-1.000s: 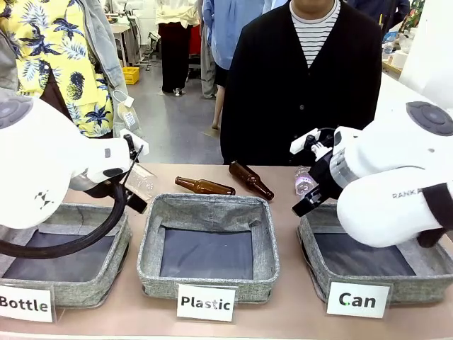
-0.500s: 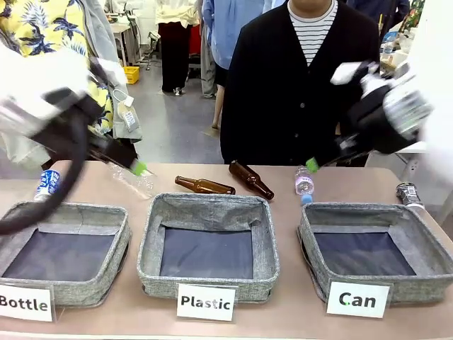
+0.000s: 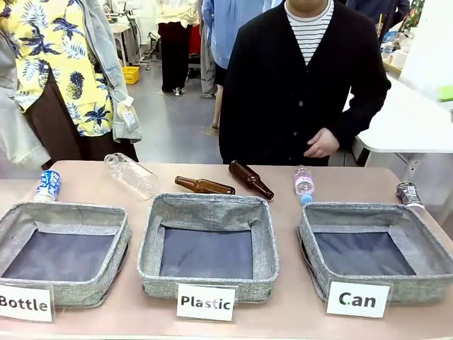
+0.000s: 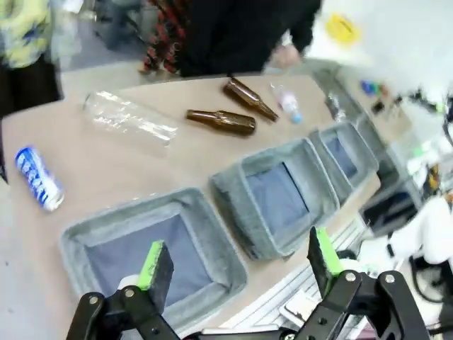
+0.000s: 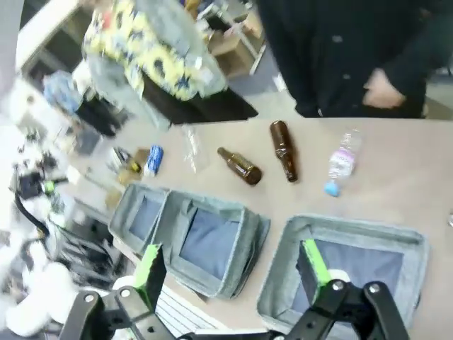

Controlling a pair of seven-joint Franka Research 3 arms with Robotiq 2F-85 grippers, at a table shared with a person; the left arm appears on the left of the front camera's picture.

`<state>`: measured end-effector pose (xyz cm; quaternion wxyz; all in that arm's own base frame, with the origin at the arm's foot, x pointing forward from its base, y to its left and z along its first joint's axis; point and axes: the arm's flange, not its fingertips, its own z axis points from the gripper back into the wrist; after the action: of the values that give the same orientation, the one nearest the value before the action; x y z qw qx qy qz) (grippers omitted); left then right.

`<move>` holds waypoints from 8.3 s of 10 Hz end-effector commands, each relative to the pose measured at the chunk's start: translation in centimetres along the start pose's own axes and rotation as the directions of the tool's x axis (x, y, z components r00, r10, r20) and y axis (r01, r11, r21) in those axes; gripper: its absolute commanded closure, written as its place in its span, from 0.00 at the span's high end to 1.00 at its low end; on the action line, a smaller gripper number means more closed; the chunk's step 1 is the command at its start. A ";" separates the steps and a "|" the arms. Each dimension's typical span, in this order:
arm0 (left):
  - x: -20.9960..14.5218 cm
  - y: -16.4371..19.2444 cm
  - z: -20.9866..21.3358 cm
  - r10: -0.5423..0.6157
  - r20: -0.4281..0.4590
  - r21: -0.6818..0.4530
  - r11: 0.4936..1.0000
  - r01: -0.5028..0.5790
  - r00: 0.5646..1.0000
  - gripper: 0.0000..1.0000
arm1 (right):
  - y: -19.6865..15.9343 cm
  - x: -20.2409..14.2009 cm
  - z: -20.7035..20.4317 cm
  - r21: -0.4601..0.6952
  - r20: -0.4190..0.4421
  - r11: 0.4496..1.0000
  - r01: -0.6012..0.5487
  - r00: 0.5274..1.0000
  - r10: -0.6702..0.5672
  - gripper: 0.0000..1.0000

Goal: Sort the can waste into the basket.
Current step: Pick up the can waste from the table and place it in the right Fabric basket.

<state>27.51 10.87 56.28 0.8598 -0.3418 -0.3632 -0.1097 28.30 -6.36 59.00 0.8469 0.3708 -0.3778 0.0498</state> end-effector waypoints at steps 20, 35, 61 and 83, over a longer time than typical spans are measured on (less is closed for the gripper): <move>5.8 7.6 -1.3 0.286 -0.050 0.606 0.770 -0.198 0.957 1.00 | -16.5 -3.8 5.5 -0.002 0.166 0.921 0.389 0.909 -0.383 1.00; 14.1 16.4 -18.7 0.493 -0.253 0.696 0.690 -0.197 0.832 1.00 | -16.5 -3.8 5.5 -0.002 0.166 0.921 0.389 0.909 -0.383 1.00; 10.2 26.9 -29.7 0.699 -0.179 0.774 0.535 -0.340 0.693 0.00 | -16.5 -3.8 5.5 -0.002 0.166 0.921 0.389 0.909 -0.383 1.00; 11.3 -6.8 -21.9 -0.637 -0.725 -0.200 0.559 0.805 0.262 0.40 | -16.5 -3.8 5.5 -0.002 0.166 0.921 0.389 0.909 -0.383 1.00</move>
<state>42.73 -6.36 56.58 0.8235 0.0158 -0.1192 -0.5544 27.99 -20.99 49.18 0.8191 0.4224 -0.3511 -0.1656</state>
